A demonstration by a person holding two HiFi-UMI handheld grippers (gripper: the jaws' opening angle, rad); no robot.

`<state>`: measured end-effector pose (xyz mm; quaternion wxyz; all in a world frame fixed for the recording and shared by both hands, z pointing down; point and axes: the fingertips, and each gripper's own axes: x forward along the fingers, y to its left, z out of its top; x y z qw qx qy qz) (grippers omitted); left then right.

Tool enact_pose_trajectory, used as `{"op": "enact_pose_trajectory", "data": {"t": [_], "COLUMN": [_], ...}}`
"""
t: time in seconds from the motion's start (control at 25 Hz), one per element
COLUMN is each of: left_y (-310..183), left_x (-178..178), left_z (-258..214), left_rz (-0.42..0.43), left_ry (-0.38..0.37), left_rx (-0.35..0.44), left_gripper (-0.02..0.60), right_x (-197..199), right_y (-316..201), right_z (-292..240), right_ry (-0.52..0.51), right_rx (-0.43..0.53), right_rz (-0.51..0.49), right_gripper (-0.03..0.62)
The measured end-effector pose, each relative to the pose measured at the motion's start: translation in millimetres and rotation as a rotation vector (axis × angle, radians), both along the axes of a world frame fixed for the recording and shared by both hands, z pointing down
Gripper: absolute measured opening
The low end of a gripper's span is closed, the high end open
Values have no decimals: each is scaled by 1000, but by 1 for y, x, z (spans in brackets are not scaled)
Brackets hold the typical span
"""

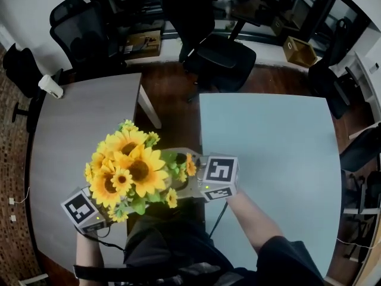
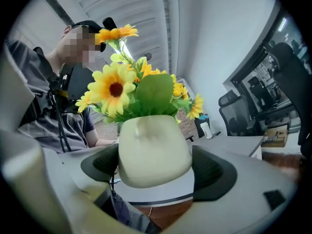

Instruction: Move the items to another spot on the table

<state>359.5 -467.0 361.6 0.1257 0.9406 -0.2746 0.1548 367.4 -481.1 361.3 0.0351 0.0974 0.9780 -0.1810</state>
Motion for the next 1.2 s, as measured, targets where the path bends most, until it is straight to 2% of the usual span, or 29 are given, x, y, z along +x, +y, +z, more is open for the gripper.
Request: {"op": "enact_pose_trajectory", "data": {"t": [0.12,0.24,0.56,0.8,0.92,1.08,1.2], "left_y": [-11,-19,-53,-89,-108,-131,-141], "left_x": [6,15,7,-39,-67,-107,-125], "left_z": [2,5,1,-11,-21,-14,-8], "left_rz": [26,58,102,82,62,18,-1], "left_ry": [-13,-27,-11,25,67,107,140], "left_rx": [19,-23,18,76,99,165,124], "left_gripper": [497,497,497,497,497,497,497], "right_x": [7,15,9,-39,-66,-100,-122], "right_y": [-6,-19,-53,-88,-108,-127,-139], "right_z": [6,5,-2,-15,-25,-20,-13], "right_ry": [12,21,67,101,103,164,193], "right_rx": [-12,-3,50,101,109,111,99], "right_rz": [15,42,90,67,55,12,-13], "right_gripper": [471,471,471,471,471,471,472]}}
